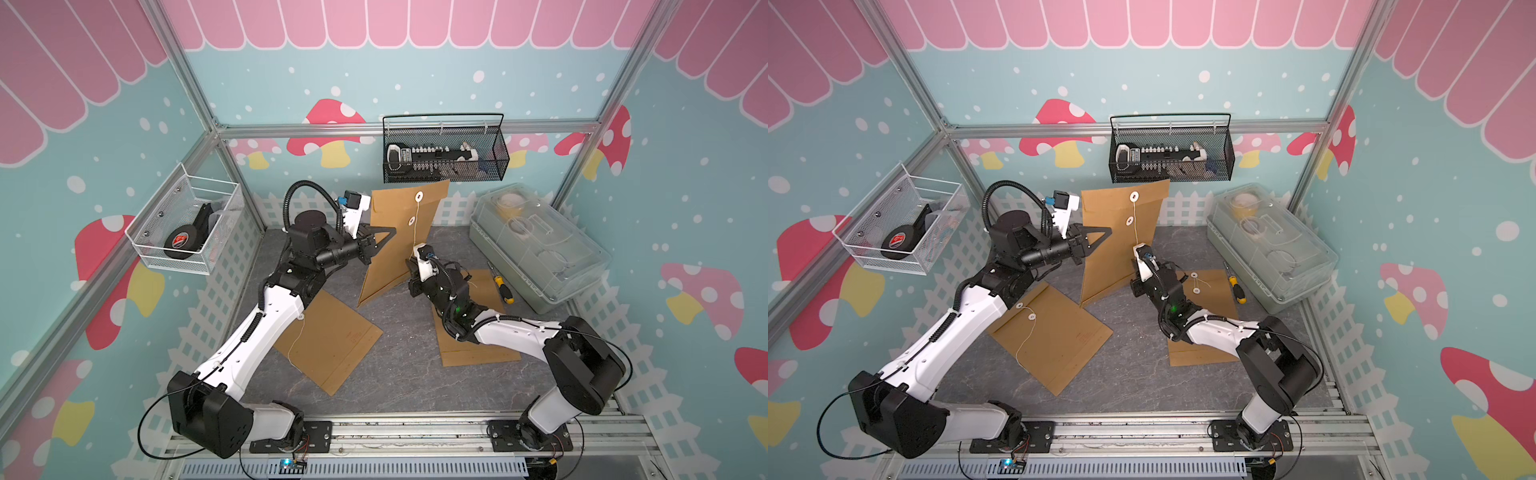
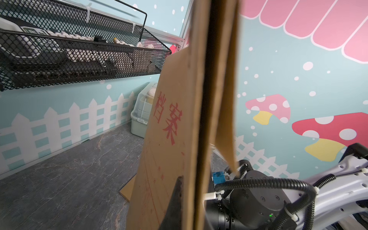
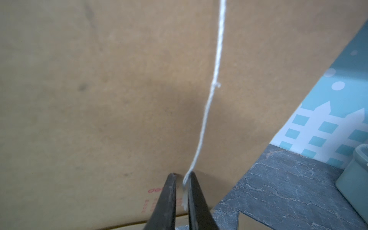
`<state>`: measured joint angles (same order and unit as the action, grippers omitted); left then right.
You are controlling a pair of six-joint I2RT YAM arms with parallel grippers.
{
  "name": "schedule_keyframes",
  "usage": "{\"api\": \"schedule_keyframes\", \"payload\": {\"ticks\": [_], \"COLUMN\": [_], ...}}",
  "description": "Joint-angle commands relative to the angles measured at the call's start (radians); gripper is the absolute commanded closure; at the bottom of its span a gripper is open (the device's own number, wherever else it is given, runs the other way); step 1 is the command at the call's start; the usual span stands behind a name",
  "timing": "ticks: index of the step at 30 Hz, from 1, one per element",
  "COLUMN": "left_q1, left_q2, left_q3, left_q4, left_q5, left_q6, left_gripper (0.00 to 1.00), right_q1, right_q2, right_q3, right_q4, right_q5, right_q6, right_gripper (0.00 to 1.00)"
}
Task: Close the mouth of the file bag
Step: Close the file bag.
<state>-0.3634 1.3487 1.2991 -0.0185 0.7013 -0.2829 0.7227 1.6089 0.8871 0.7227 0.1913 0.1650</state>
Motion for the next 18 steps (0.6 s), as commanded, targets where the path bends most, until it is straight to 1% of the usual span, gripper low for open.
{"api": "schedule_keyframes", "payload": {"ticks": [1, 3, 7, 14, 18], "left_q1": [-0.008, -0.005, 0.011, 0.039, 0.052], "left_q2": [-0.025, -0.026, -0.013, 0.005, 0.007], "left_q3": [0.035, 0.035, 0.039, 0.016, -0.012], "left_q4": [-0.004, -0.018, -0.036, -0.024, -0.011], "left_q5": [0.004, -0.023, -0.047, -0.022, 0.006], "left_q6": [0.022, 0.03, 0.01, -0.017, -0.019], "left_gripper": [1.0, 1.0, 1.0, 1.0, 1.0], "right_q1": [0.007, 0.009, 0.031, 0.152, 0.206], "right_q2": [0.0, -0.01, -0.038, -0.068, -0.082], "right_q3": [0.034, 0.023, -0.003, -0.026, -0.002], "right_q4": [0.018, 0.014, -0.036, -0.149, -0.219], "right_q5": [0.008, -0.003, -0.014, 0.053, 0.07], "right_q6": [-0.023, -0.03, -0.072, -0.196, -0.219], "right_gripper": [0.96, 1.0, 1.0, 1.0, 1.0]}}
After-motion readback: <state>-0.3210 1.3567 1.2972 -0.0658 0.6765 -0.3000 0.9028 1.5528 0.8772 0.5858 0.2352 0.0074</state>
